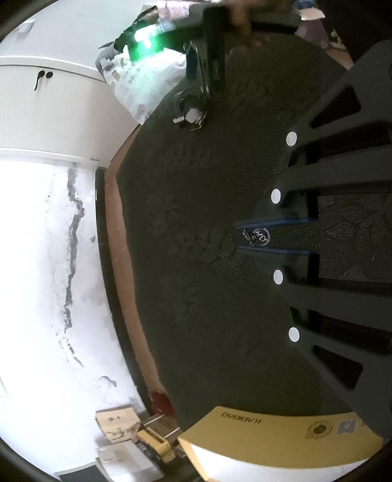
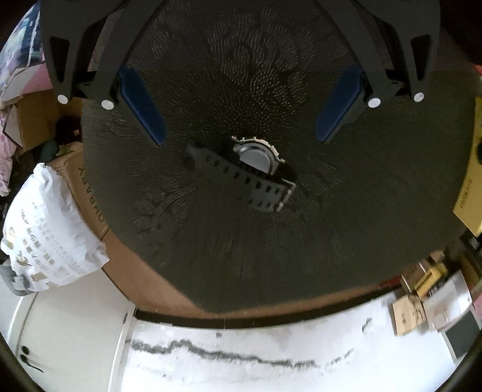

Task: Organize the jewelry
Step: 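Close the right tool on the black-strap watch and lift it, then carry the charm in the left tool while the right tool carries the watch to the box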

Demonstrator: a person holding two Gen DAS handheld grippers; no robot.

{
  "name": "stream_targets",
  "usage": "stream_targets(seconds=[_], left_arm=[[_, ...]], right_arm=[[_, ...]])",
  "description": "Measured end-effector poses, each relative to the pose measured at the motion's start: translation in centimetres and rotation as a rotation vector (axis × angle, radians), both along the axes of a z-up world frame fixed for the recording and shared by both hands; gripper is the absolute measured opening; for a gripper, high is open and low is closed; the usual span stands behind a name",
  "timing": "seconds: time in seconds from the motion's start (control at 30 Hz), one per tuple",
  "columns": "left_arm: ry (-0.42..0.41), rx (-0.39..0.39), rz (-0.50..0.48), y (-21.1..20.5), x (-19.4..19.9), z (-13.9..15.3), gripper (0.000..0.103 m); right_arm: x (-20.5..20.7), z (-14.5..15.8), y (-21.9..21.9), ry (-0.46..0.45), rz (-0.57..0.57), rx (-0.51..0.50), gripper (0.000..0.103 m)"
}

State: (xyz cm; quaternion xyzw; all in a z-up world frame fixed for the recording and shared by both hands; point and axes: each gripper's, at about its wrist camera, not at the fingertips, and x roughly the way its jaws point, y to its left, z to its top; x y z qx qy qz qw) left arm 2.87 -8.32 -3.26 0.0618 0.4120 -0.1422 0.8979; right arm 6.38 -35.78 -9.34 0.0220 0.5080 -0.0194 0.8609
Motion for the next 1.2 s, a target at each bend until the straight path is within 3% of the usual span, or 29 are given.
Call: stream_targets(seconds=[0.17,0.37,0.43,0.47,0.5,0.6,0.77,0.8,1.2], left_arm=[[0.02,-0.028,0.003,0.6,0.1,-0.2,0.011],[0.021,-0.048,0.01,2.1,0.7,0.4,0.011],[0.018,-0.053,0.025,2.6,0.9,0.6,0.011],[0.018,-0.053,0.03,2.9,0.9,0.6,0.011],[0.017,-0.052,0.039,3.1,1.0,0.6,0.011],[0.024,-0.055,0.053,3.6,1.2,0.6,0.011],[0.02,-0.055,0.075,4.5,1.4,0.8,0.011],[0.017,-0.053,0.084,4.6,1.5,1.0,0.011],[-0.021,-0.035,0.203,9.4,1.9,3.1,0.011]], right_arm=[[1.8,-2.7,0.5,0.044,0.015,-0.017,0.096],[2.9,-3.5,0.4,0.06,-0.003,0.019,0.096],[3.1,-3.6,0.5,0.06,-0.007,0.007,0.093],[3.2,-3.5,0.4,0.052,-0.014,0.005,0.085],[3.2,-3.2,0.6,0.044,-0.023,0.007,0.072],[3.3,-2.6,0.7,0.04,-0.039,0.015,0.059],[3.0,-1.5,2.4,0.024,-0.038,0.022,0.056],[2.9,-1.1,3.0,0.016,-0.029,0.014,0.052],[2.3,5.6,12.2,-0.116,0.134,0.028,0.052]])
